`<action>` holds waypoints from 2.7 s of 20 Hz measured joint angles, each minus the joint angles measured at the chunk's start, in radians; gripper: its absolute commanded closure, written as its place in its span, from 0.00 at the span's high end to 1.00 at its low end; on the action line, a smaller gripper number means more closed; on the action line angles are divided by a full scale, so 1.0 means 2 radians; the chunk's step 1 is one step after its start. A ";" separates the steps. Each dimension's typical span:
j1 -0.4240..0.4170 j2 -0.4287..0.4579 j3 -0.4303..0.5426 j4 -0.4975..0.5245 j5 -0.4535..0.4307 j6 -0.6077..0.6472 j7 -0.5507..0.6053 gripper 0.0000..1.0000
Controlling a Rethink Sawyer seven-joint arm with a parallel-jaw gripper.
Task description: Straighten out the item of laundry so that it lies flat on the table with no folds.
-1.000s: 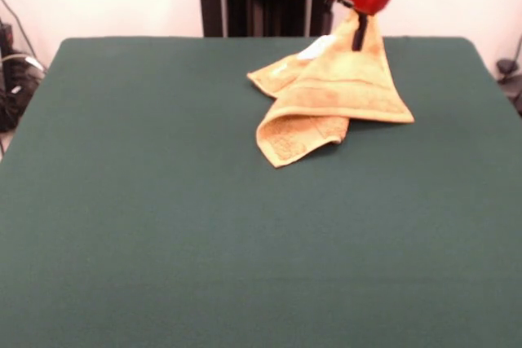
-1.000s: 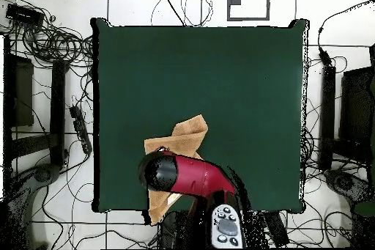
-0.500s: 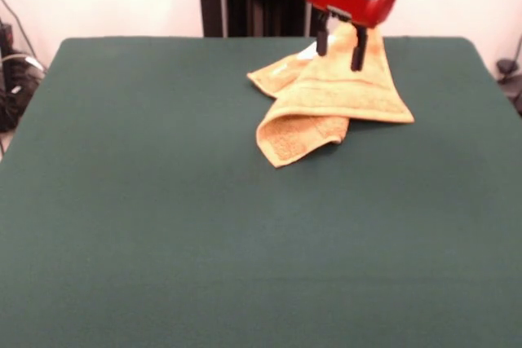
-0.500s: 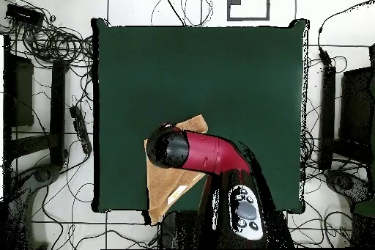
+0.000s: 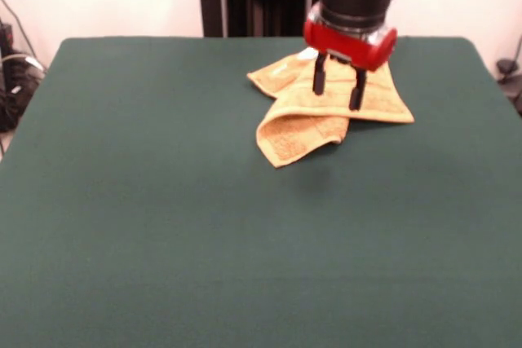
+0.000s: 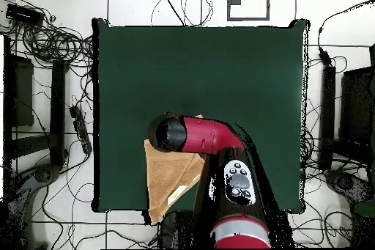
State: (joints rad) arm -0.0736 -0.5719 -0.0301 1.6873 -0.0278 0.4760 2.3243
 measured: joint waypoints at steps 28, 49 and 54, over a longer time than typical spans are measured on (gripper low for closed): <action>0.056 0.028 0.015 -0.018 -0.006 0.000 0.000 1.00; 0.086 0.079 0.015 -0.018 -0.006 -0.045 0.000 1.00; 0.096 0.088 0.009 -0.019 -0.006 -0.062 0.000 1.00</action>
State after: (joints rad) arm 0.1193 -0.3963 -0.0120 1.6500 -0.0397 0.3519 2.3243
